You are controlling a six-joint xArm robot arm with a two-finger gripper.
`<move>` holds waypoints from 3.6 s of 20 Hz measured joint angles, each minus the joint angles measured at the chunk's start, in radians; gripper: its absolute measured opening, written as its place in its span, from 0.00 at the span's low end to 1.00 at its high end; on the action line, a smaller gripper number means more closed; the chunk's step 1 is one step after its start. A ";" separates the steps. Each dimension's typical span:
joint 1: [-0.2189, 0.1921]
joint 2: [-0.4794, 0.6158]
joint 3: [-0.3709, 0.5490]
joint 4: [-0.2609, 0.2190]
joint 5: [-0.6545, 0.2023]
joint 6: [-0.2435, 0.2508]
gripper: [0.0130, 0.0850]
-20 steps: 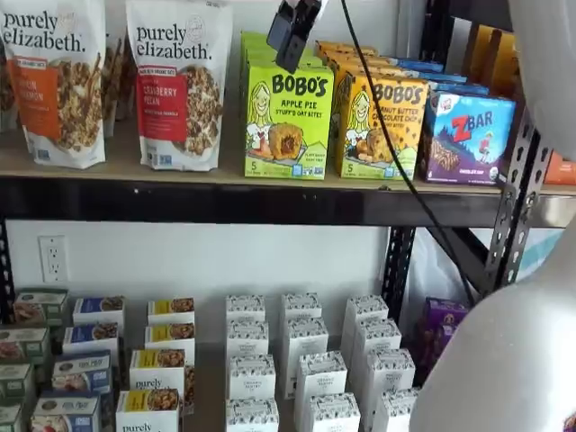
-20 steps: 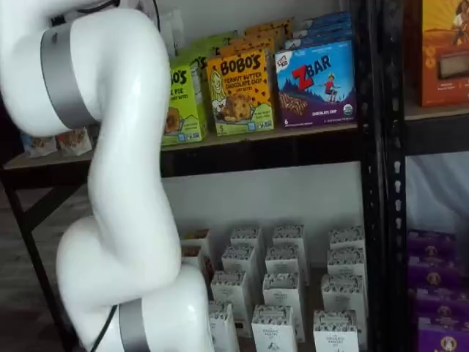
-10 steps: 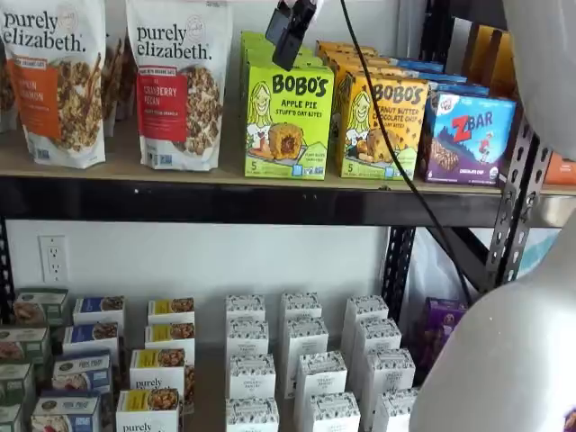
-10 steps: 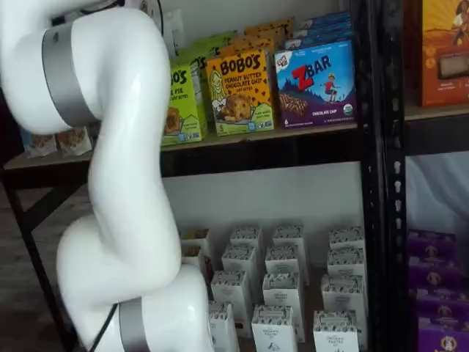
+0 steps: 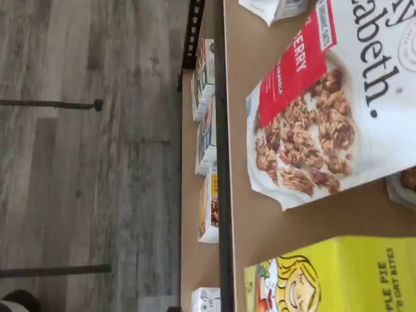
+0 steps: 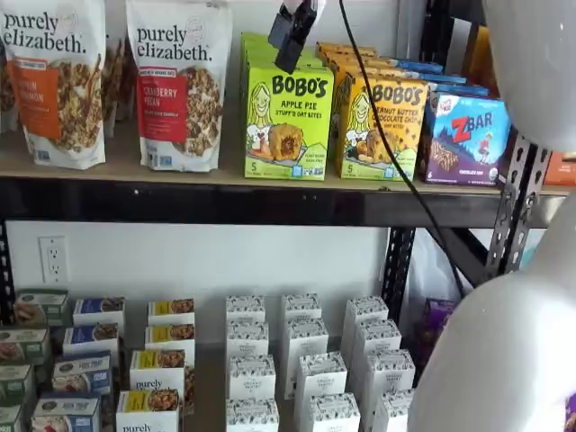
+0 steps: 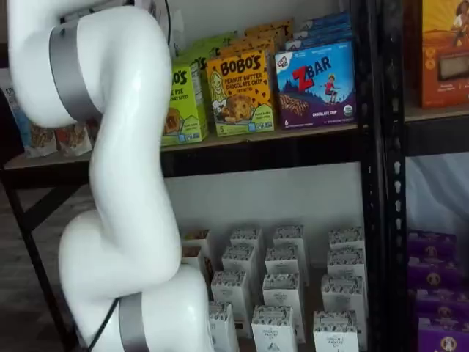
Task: Pick the green box on the top shelf, the fourth from the left
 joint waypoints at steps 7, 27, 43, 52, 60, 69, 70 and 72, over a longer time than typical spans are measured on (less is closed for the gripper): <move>-0.007 0.014 0.010 -0.035 -0.044 -0.017 1.00; -0.011 0.086 -0.014 -0.093 -0.054 -0.040 1.00; 0.019 0.120 -0.028 -0.137 -0.048 -0.020 1.00; 0.026 0.118 -0.019 -0.155 -0.044 -0.015 1.00; 0.034 0.114 -0.008 -0.173 -0.045 -0.009 1.00; 0.040 0.109 -0.004 -0.156 -0.052 -0.003 1.00; 0.041 0.110 -0.004 -0.156 -0.053 -0.002 1.00; 0.044 0.110 -0.004 -0.159 -0.054 0.001 1.00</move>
